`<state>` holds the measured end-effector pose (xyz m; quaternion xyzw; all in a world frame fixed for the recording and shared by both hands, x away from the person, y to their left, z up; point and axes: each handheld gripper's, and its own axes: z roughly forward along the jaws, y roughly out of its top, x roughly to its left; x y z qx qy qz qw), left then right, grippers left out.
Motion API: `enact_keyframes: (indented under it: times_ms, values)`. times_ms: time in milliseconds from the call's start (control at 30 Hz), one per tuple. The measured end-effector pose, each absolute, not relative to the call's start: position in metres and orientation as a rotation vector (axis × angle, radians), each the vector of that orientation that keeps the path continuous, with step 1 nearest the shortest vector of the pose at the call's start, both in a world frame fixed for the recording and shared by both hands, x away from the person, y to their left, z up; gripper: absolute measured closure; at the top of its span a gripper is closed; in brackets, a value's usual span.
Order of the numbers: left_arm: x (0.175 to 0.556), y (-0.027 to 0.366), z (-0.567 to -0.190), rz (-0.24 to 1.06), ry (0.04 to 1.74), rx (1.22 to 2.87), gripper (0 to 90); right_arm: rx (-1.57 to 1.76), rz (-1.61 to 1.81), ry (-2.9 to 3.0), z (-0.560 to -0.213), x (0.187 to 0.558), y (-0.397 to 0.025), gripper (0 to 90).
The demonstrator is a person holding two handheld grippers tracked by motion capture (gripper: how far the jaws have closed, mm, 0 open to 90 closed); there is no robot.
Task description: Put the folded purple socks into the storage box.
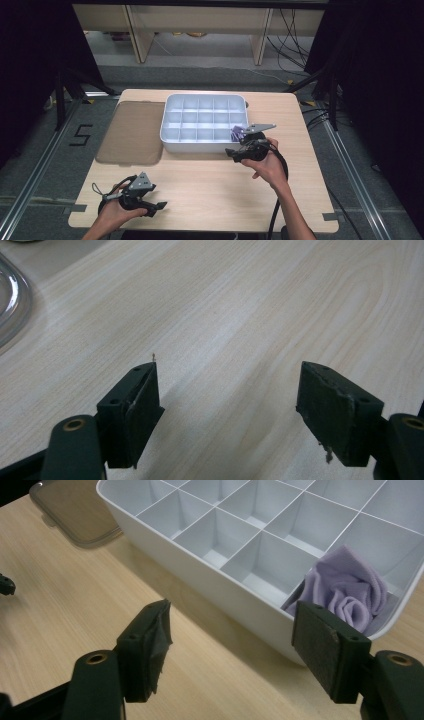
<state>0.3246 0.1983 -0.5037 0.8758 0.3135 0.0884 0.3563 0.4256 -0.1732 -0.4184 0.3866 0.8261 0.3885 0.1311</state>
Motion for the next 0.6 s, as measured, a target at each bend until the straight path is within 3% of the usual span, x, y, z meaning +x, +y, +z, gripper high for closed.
enact_keyframes:
  times_ms: [600]
  values:
    - [0.323, 0.197, -0.504, 0.231, 0.82, 2.257, 24.7, 1.057, 1.166, 2.453, -0.434, 0.403, -0.161, 24.9]
